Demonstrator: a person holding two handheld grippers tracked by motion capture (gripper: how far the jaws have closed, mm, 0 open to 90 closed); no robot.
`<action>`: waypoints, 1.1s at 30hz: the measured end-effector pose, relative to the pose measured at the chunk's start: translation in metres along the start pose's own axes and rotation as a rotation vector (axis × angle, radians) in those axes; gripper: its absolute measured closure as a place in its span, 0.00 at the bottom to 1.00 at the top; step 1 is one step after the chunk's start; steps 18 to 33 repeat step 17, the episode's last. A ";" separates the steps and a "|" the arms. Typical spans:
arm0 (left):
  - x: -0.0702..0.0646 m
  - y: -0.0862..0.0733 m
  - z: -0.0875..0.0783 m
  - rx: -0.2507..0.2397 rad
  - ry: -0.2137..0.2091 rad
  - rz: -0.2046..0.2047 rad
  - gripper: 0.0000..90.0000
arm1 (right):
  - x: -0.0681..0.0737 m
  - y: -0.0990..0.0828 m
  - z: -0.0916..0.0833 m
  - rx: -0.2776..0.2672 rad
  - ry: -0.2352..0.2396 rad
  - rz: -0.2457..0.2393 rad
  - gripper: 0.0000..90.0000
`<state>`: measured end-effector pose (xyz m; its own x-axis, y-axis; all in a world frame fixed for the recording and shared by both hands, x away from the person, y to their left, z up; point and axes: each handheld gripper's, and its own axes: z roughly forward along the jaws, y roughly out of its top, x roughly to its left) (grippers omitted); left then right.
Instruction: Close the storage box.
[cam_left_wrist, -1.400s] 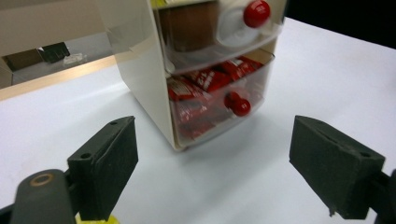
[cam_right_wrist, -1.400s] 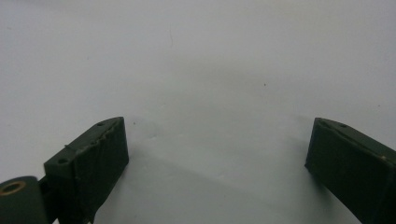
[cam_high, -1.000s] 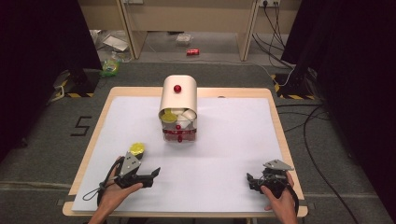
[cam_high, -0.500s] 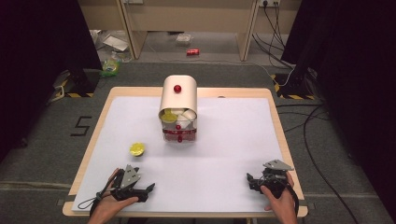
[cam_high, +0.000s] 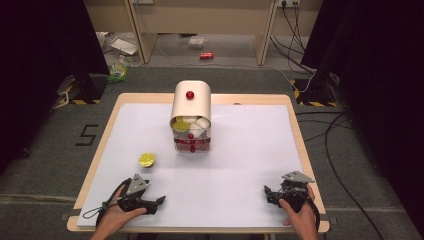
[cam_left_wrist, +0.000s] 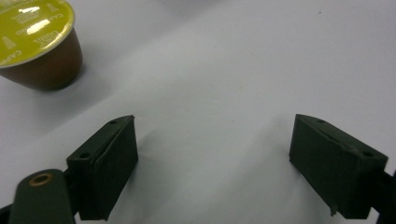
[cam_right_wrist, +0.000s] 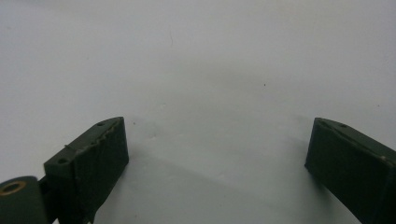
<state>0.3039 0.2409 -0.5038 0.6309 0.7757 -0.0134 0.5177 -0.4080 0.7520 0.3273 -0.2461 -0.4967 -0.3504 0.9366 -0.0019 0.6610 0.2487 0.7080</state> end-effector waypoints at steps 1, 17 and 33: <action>0.000 0.000 0.000 0.000 -0.001 -0.002 0.16 | 0.000 0.000 0.000 0.000 0.000 0.000 0.07; 0.001 0.000 0.000 0.002 -0.009 -0.011 0.16 | 0.000 0.000 0.000 -0.001 0.000 0.001 0.07; 0.001 0.000 0.000 0.002 -0.009 -0.011 0.16 | 0.000 0.000 0.000 -0.001 0.000 0.001 0.07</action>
